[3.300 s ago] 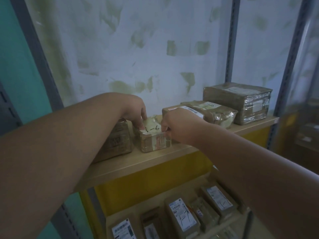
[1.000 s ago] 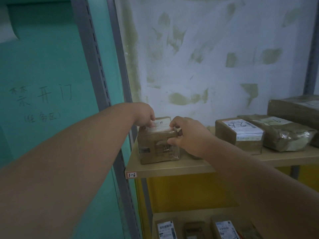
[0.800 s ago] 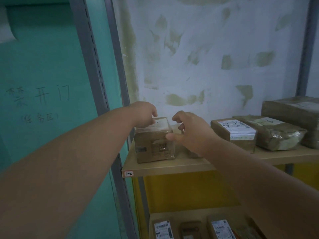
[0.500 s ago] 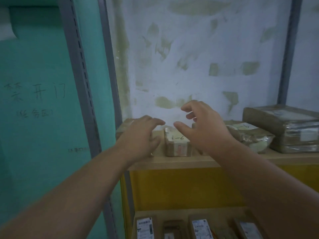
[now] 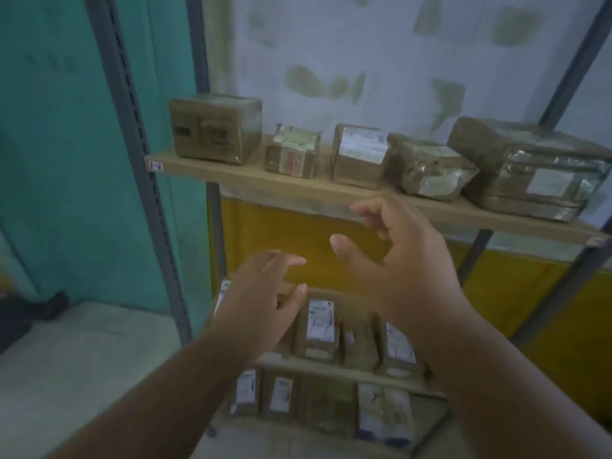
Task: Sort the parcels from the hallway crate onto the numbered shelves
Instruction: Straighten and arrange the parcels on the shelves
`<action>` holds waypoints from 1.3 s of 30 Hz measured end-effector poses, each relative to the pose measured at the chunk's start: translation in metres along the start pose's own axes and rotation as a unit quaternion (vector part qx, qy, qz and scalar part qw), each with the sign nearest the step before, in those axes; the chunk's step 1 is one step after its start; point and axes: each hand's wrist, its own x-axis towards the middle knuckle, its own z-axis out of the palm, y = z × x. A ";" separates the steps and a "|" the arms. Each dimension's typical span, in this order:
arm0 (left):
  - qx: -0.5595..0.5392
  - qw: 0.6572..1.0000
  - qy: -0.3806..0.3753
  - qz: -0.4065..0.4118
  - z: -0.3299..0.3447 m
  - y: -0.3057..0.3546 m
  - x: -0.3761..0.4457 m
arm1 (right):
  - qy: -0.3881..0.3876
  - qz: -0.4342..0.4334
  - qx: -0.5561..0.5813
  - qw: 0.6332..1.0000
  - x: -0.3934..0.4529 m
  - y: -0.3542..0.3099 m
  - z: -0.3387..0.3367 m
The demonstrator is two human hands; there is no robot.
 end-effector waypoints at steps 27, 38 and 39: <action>-0.066 0.911 -0.141 -0.383 0.122 -0.238 -0.063 | -0.278 0.028 0.036 0.960 0.065 0.090 0.304; -0.308 0.676 0.103 -0.661 0.181 -0.264 -0.051 | -0.404 -0.004 -0.064 0.913 0.110 0.178 0.451; -0.327 0.659 0.115 -0.667 0.185 -0.267 -0.049 | -0.419 -0.001 -0.077 0.905 0.114 0.184 0.462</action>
